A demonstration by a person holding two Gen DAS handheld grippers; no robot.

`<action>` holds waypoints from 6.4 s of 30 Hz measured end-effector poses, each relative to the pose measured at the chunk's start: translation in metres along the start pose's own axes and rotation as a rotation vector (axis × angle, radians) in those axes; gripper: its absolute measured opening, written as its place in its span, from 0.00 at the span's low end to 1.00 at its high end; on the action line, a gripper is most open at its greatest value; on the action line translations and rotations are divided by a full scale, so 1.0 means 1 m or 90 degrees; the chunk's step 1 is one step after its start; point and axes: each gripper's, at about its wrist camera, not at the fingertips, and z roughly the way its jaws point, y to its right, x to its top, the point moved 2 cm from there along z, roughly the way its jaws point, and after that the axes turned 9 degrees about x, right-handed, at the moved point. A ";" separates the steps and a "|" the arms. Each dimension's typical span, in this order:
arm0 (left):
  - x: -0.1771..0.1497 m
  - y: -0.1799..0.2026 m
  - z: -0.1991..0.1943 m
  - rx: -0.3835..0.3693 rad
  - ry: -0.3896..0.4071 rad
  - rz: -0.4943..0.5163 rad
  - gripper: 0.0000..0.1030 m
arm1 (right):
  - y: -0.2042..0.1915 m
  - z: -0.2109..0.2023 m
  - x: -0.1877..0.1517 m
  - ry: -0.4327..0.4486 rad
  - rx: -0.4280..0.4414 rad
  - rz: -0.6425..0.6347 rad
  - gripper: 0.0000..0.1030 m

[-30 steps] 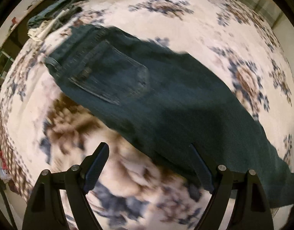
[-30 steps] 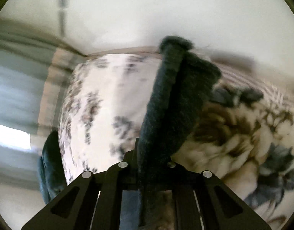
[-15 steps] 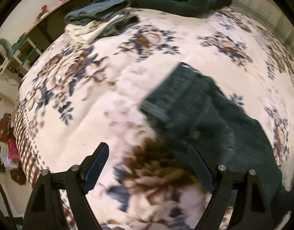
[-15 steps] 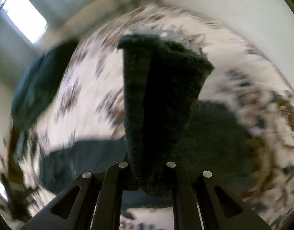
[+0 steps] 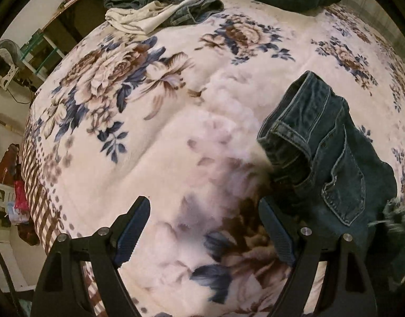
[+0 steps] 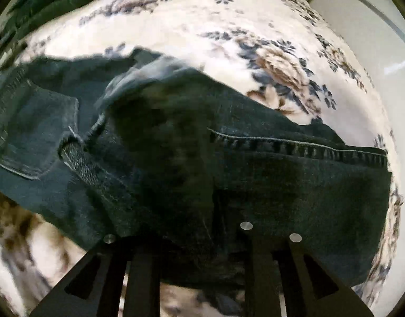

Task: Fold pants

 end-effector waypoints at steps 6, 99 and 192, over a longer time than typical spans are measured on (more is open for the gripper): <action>0.003 0.004 -0.008 -0.005 0.016 0.008 0.82 | 0.002 -0.008 0.035 0.036 0.026 0.040 0.34; -0.096 0.189 0.000 -0.263 -0.237 -0.017 0.22 | 0.103 0.025 0.094 -0.257 0.244 -0.392 0.04; -0.250 0.406 -0.166 -0.386 0.139 0.469 0.17 | 0.385 -0.105 -0.038 -0.066 -0.035 0.431 0.94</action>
